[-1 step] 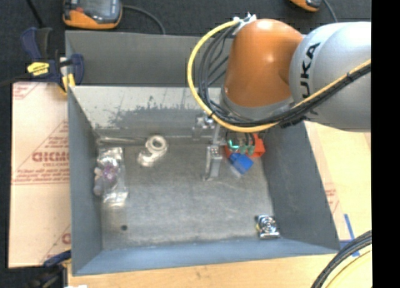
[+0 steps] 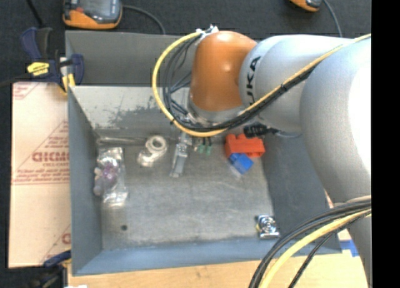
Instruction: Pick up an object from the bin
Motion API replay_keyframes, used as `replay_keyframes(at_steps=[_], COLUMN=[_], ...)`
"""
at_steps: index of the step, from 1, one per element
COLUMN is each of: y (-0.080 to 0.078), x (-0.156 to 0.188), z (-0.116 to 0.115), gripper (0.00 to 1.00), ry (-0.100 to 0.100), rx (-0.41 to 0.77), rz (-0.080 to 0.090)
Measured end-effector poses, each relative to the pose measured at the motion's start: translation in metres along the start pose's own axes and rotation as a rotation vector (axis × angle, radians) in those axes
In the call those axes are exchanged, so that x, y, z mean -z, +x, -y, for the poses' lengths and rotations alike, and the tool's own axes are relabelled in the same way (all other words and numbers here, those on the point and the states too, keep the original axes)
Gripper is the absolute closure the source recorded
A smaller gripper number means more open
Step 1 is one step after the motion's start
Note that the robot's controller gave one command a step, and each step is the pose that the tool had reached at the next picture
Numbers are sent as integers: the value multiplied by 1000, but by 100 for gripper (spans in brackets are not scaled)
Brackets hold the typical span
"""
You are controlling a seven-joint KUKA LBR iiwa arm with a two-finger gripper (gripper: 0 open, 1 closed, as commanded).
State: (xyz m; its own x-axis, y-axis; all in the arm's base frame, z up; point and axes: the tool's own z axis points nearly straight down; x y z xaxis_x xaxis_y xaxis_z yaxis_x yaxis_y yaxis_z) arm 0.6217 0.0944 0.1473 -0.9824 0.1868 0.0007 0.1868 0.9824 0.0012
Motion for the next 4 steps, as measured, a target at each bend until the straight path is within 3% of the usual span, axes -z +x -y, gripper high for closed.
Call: replay_keyframes(at_steps=[1, 2, 3, 4], y=[-21, -27, -30, -26], x=[-46, -75, -71, 55], z=[-38, -34, -34, -6], gripper=[0, 0, 100, 100], ry=[-1, 1, -1, -2], rx=[-212, 79, 78, 48], rz=[2, 6, 14, 14])
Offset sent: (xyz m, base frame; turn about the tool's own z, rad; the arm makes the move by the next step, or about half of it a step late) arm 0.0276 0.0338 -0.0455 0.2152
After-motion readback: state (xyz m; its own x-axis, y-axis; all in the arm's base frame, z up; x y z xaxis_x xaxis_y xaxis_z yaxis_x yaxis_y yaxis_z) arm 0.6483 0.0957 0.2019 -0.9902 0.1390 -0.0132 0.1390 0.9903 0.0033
